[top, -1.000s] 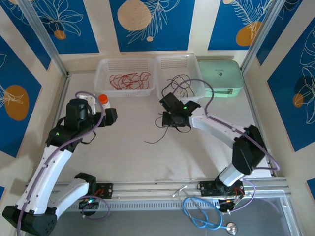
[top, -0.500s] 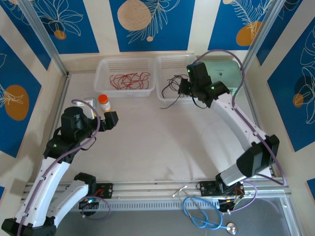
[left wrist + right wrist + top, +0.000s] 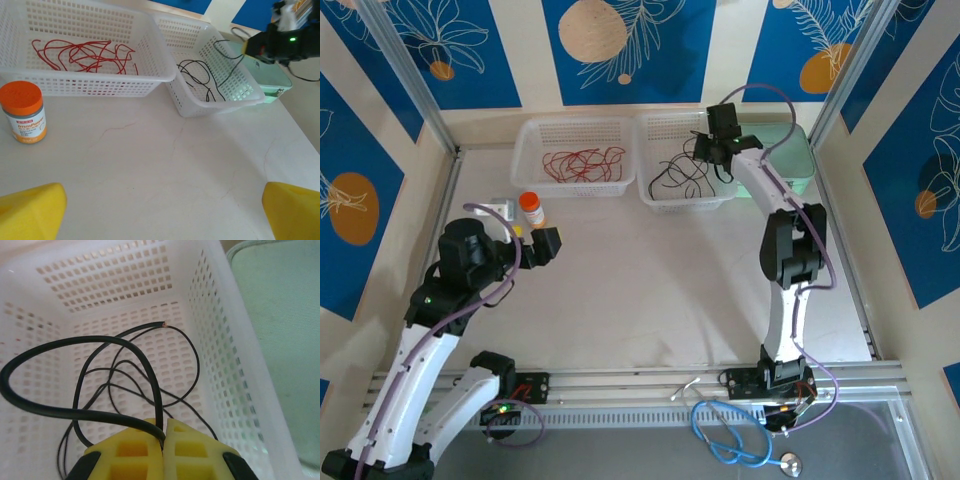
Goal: Untangle the cables
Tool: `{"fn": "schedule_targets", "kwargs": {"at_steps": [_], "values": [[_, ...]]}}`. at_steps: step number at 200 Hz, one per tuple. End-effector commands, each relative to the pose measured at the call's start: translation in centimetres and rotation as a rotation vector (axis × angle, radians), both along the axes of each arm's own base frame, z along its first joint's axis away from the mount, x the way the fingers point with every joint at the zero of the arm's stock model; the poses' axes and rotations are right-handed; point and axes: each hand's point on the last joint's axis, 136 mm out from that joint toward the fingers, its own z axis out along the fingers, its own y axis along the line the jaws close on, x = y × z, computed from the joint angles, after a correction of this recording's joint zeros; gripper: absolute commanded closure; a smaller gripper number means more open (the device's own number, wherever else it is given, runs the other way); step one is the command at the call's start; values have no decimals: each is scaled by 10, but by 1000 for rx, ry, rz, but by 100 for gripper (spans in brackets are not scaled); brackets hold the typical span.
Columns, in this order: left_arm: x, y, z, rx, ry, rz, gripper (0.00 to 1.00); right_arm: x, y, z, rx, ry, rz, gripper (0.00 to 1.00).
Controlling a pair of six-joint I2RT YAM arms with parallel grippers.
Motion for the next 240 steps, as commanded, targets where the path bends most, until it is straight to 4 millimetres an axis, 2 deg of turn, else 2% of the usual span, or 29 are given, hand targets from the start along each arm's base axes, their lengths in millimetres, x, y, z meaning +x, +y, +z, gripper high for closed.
{"fn": "schedule_targets", "kwargs": {"at_steps": [1,24,41,61,74,82,98,114,132,138,150,162,178,197,219,238,240], "values": [[-8,0,19,10,-58,-28,0,18,2,-11,9,11,28,100],[-10,5,17,26,-68,-5,0,27,8,-38,32,60,42,100],[-10,10,15,47,-77,19,0,31,10,-47,41,81,45,100],[-9,16,9,79,-82,40,0,33,10,-48,47,91,43,77],[-6,19,2,106,-84,51,0,33,8,-41,48,86,44,56],[-4,21,-3,116,-81,65,0,32,7,-35,48,81,44,48],[2,23,-7,118,-92,87,0,27,5,-16,45,64,47,41],[8,28,-5,119,-124,123,0,16,1,16,46,26,46,38],[15,40,-1,134,-165,200,0,-6,-4,54,53,-31,42,36],[16,41,-5,146,-180,206,0,-17,-6,70,60,-57,44,35],[21,43,3,149,-285,217,0,-41,-12,95,66,-108,44,35],[26,61,5,145,-349,332,0,-67,-18,118,73,-166,47,34],[35,85,-3,233,-381,472,0,-104,-30,127,65,-211,49,34],[47,113,-25,381,-353,632,0,-145,-44,130,40,-262,49,33],[63,112,-55,505,-399,617,0,-182,-71,120,-32,-328,-21,26],[70,111,-80,536,-411,616,0,-207,-93,106,-65,-381,-98,9],[70,112,-82,537,-410,620,0,-209,-93,105,-64,-386,-98,4]]}}
